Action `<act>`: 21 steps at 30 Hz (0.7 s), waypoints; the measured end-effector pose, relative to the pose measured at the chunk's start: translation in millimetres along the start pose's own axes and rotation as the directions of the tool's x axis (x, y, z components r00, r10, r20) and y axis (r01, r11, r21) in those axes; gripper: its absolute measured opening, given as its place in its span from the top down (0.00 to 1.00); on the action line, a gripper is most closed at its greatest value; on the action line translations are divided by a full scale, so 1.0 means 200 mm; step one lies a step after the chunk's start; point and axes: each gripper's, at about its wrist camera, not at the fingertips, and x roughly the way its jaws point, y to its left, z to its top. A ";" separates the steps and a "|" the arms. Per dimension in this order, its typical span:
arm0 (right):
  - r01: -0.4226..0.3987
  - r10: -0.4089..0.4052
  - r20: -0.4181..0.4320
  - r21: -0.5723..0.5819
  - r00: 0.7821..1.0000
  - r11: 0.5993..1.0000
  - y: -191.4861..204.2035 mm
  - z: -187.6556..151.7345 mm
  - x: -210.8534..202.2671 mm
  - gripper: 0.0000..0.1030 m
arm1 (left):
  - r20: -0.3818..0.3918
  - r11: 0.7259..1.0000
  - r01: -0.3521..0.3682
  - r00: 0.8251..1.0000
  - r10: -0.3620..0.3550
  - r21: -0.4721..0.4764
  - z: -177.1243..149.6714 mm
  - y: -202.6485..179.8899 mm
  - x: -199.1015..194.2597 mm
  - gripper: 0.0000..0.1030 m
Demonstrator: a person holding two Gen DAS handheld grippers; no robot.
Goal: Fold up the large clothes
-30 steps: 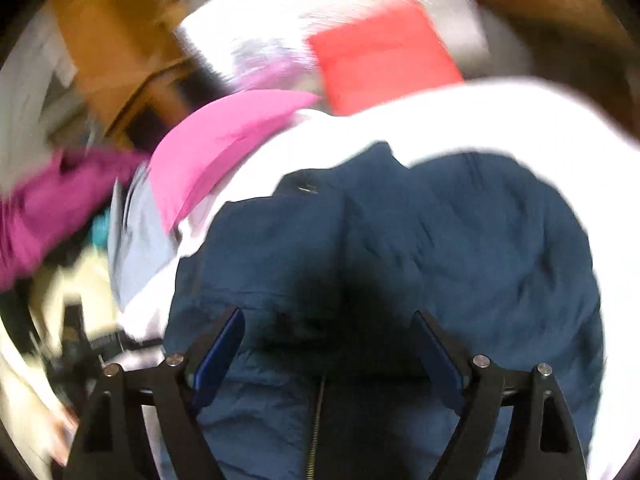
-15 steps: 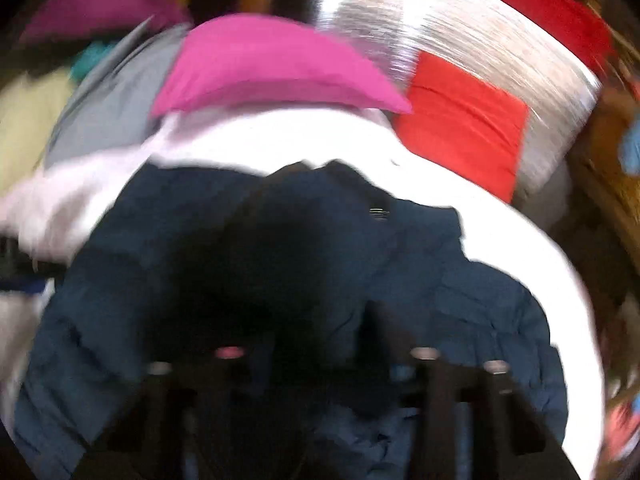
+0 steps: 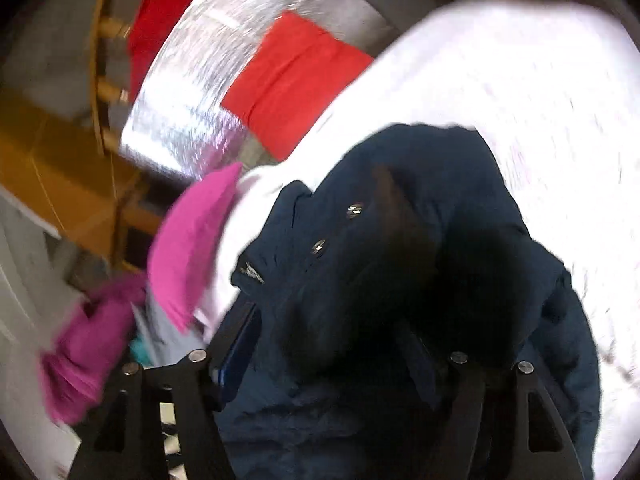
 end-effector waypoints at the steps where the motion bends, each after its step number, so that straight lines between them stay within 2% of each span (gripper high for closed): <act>1: -0.010 0.010 -0.011 0.022 1.000 1.000 -0.02 0.02 0.02 0.30 | 0.013 0.999 -0.013 1.000 0.012 0.030 0.00 -0.04 0.00 0.31; 3: 0.010 -0.008 -0.041 0.066 0.999 0.998 -0.05 0.04 0.10 0.32 | 0.025 0.996 -0.042 0.999 0.040 0.079 -0.01 -0.09 0.01 0.31; 6: 0.038 -0.035 -0.041 0.075 0.999 0.996 -0.06 0.09 0.14 0.81 | 0.004 0.994 -0.065 0.998 0.065 0.089 0.00 -0.10 0.06 0.31; 9: 0.059 -0.059 -0.003 -0.004 0.998 0.998 0.02 0.09 0.11 0.87 | -0.016 0.996 -0.068 0.997 0.069 0.060 0.01 -0.09 0.10 0.31; 14: 0.023 -0.015 0.072 -0.117 0.997 0.993 0.16 0.03 -0.06 0.88 | -0.002 0.995 -0.075 0.997 0.075 0.064 0.02 -0.10 0.10 0.31; 16: 0.037 -0.028 0.070 -0.131 0.997 0.991 0.15 0.00 -0.09 0.88 | -0.013 0.995 -0.079 0.997 0.080 0.064 0.01 -0.10 0.11 0.31; 18: 0.090 -0.083 0.056 -0.132 0.995 0.987 0.11 -0.02 -0.08 0.88 | -0.031 0.995 -0.083 0.996 0.085 0.062 0.01 -0.09 0.13 0.31; 21: 0.160 -0.162 -0.014 -0.102 0.987 0.982 0.00 -0.03 0.01 0.88 | -0.050 0.992 -0.099 0.993 0.104 0.080 0.00 -0.10 0.17 0.31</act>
